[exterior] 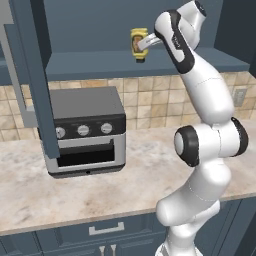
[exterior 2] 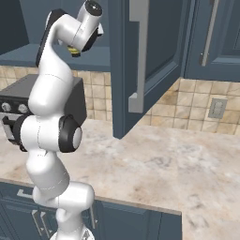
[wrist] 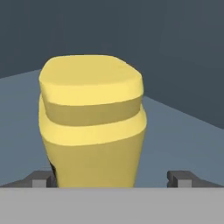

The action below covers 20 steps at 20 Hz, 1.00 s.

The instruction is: Move the mustard and ketchup from the cabinet to the dining counter.

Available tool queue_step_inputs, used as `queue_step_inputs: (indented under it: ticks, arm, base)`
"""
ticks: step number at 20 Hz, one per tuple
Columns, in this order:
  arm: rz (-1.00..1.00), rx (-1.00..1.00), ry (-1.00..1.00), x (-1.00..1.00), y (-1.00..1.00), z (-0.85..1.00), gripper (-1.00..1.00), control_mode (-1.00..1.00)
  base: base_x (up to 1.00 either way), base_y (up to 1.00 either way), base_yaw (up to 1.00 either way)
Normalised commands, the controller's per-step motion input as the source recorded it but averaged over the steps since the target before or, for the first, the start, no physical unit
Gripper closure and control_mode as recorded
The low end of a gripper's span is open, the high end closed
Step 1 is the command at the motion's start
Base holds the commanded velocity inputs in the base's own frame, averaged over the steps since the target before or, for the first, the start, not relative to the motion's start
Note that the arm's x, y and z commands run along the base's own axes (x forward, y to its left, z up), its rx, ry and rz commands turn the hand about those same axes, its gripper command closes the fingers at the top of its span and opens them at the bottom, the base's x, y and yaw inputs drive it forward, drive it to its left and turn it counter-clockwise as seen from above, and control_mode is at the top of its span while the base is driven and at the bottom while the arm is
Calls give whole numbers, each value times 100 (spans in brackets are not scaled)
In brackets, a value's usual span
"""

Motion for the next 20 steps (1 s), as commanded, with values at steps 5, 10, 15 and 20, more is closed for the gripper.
queue_step_inputs:
  ticks: [5,10,15,20]
  arm:
    - [0,1,0,19,5,-10,-100,-100]
    - [1,10,0,9,11,-23,100,-100]
    - [12,19,-4,-1,3,-9,100,-100]
    - [15,3,-14,-12,5,0,100,-100]
  base:
    - [0,0,0]
    - [0,0,0]
    - [0,0,0]
    - [0,0,0]
